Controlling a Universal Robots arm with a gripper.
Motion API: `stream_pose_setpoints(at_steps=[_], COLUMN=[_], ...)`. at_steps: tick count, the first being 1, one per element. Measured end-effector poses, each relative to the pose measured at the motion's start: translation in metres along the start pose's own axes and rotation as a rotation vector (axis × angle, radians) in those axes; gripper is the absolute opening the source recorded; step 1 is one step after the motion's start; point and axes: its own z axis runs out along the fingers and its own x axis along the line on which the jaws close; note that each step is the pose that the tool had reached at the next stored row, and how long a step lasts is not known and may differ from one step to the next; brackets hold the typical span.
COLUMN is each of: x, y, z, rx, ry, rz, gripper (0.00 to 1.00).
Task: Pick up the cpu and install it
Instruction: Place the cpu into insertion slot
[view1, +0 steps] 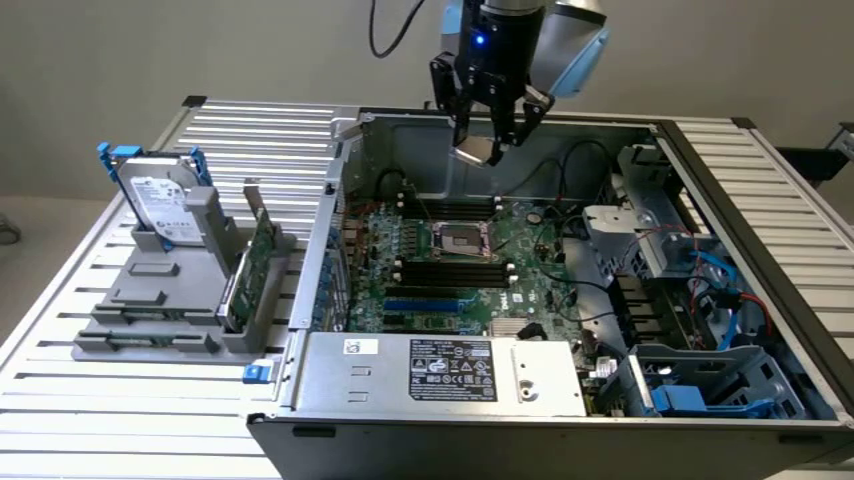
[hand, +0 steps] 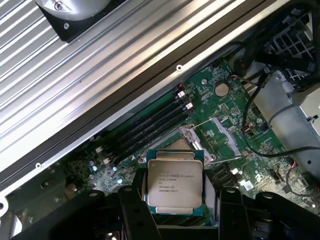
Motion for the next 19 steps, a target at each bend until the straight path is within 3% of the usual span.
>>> stream_pose_setpoints(at_steps=[19], x=[-0.0004], y=[-0.0004], z=[0.0074], rx=[-0.0194], ry=[-0.0208], rz=[0.344], gripper=[0.55])
